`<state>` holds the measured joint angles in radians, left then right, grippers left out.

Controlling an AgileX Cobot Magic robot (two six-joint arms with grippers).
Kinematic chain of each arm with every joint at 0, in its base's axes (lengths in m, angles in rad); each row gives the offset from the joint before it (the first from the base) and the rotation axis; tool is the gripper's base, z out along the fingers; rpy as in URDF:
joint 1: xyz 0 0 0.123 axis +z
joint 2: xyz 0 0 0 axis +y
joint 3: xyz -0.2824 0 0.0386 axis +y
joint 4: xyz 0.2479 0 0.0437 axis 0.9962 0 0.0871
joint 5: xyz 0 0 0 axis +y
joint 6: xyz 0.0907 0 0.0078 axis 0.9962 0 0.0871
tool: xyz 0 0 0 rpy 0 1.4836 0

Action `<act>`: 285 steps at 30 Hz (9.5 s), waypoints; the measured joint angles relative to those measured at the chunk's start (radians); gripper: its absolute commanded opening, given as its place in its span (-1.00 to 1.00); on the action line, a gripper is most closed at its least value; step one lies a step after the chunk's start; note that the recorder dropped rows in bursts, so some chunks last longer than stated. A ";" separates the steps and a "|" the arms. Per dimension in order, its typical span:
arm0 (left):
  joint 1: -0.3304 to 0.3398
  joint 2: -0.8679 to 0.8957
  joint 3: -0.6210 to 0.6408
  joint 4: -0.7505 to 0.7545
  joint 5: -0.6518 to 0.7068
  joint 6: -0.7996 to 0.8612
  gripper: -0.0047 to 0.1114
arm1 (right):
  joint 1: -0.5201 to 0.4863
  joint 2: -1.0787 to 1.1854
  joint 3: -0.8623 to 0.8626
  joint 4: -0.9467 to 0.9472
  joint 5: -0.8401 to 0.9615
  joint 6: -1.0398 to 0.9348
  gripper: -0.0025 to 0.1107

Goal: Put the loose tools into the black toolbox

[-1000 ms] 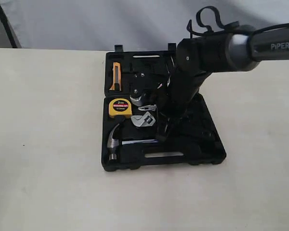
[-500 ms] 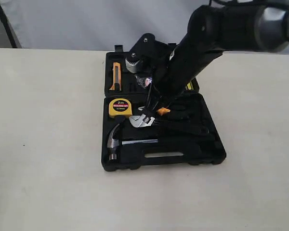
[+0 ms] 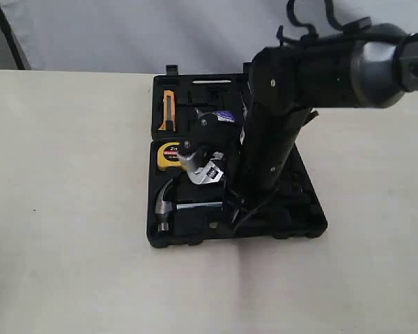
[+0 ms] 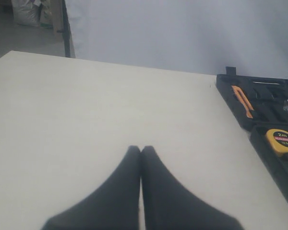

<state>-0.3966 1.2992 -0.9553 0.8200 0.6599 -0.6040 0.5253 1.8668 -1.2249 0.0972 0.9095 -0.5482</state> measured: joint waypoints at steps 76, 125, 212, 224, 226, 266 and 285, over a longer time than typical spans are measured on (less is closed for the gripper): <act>0.000 0.000 0.000 0.000 0.000 0.000 -0.89 | -0.103 0.177 -0.084 0.094 -0.343 0.168 -0.96; 0.000 0.000 0.000 0.000 0.000 0.000 -0.89 | -0.077 0.249 -0.244 0.268 -0.123 0.021 -0.16; 0.000 0.000 0.000 0.000 0.000 0.000 -0.89 | 0.146 0.119 0.025 -0.553 -0.468 0.610 0.04; 0.000 0.000 0.000 0.000 0.000 0.000 -0.89 | 0.090 0.117 -0.145 -0.188 -0.294 0.685 -0.95; 0.000 0.000 0.000 0.000 0.000 0.000 -0.89 | 0.064 0.154 -0.145 -0.148 -0.289 0.687 -0.95; 0.000 0.000 0.000 0.000 0.000 0.000 -0.89 | 0.063 0.201 -0.150 0.072 -0.306 0.522 -0.95; 0.000 0.000 0.000 0.000 0.000 0.000 -0.89 | 0.063 0.157 -0.148 0.114 -0.343 0.484 -0.95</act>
<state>-0.3966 1.2992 -0.9553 0.8200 0.6599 -0.6040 0.5882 2.0236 -1.3724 0.2115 0.5662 -0.0639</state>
